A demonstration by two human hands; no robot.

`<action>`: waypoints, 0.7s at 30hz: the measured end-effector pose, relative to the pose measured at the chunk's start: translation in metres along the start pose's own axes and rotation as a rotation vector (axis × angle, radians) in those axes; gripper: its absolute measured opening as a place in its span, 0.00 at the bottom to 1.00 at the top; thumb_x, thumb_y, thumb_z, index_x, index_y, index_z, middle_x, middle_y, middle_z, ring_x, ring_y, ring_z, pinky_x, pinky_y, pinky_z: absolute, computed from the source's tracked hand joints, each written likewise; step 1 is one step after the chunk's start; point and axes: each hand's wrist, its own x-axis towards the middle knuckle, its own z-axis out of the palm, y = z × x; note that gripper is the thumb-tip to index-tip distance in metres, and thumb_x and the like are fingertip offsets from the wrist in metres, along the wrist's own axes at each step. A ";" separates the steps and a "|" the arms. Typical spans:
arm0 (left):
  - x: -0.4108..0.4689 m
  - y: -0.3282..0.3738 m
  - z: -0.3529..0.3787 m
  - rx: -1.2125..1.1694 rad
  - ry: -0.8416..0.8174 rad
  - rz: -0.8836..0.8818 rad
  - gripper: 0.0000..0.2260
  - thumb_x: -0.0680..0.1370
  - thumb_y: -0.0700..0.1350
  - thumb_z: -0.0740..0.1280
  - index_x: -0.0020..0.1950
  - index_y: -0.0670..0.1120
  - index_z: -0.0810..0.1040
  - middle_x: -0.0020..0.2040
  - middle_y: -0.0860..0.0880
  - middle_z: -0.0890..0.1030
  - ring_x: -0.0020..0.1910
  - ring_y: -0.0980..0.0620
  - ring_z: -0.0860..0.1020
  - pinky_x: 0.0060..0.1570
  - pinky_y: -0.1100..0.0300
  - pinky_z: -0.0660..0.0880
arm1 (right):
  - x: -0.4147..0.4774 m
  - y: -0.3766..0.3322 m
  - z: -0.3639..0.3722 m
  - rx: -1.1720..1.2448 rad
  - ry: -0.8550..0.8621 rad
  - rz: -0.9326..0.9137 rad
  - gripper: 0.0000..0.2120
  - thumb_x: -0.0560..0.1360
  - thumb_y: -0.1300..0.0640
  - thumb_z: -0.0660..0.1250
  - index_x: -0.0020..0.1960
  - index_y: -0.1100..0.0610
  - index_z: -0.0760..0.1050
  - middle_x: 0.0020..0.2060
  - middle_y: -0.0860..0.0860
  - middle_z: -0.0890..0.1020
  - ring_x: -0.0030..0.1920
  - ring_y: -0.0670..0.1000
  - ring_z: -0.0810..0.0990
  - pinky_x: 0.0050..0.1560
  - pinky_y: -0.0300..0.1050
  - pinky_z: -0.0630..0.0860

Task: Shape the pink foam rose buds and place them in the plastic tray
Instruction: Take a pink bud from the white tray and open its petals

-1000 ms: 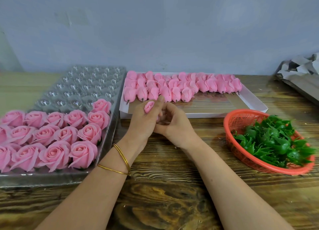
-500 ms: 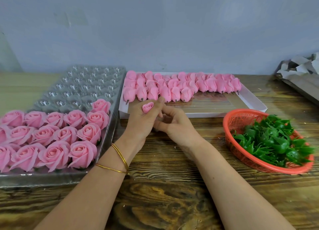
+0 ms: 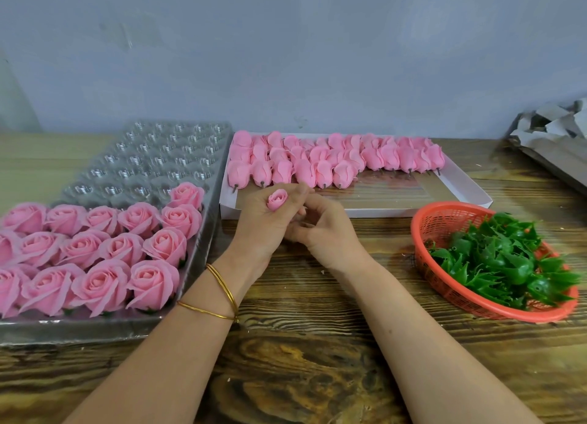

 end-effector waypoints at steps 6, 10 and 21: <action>-0.001 0.000 0.001 0.040 0.025 0.042 0.15 0.70 0.56 0.69 0.47 0.45 0.83 0.32 0.51 0.79 0.39 0.50 0.79 0.44 0.55 0.78 | 0.000 -0.005 -0.001 0.005 0.086 0.073 0.09 0.69 0.76 0.65 0.47 0.70 0.79 0.35 0.56 0.79 0.40 0.51 0.77 0.45 0.50 0.77; -0.002 0.001 0.000 0.162 0.071 0.155 0.17 0.74 0.55 0.67 0.41 0.41 0.79 0.39 0.38 0.80 0.42 0.46 0.78 0.46 0.52 0.76 | 0.001 -0.009 -0.005 0.172 0.232 0.111 0.04 0.73 0.70 0.66 0.46 0.65 0.78 0.35 0.57 0.82 0.40 0.52 0.81 0.43 0.49 0.79; -0.003 -0.005 0.002 0.291 -0.039 0.129 0.13 0.79 0.49 0.66 0.45 0.40 0.83 0.42 0.41 0.84 0.46 0.41 0.82 0.50 0.39 0.78 | 0.000 -0.009 0.000 -0.048 0.235 0.076 0.10 0.71 0.60 0.75 0.48 0.64 0.78 0.46 0.65 0.81 0.44 0.55 0.79 0.49 0.54 0.78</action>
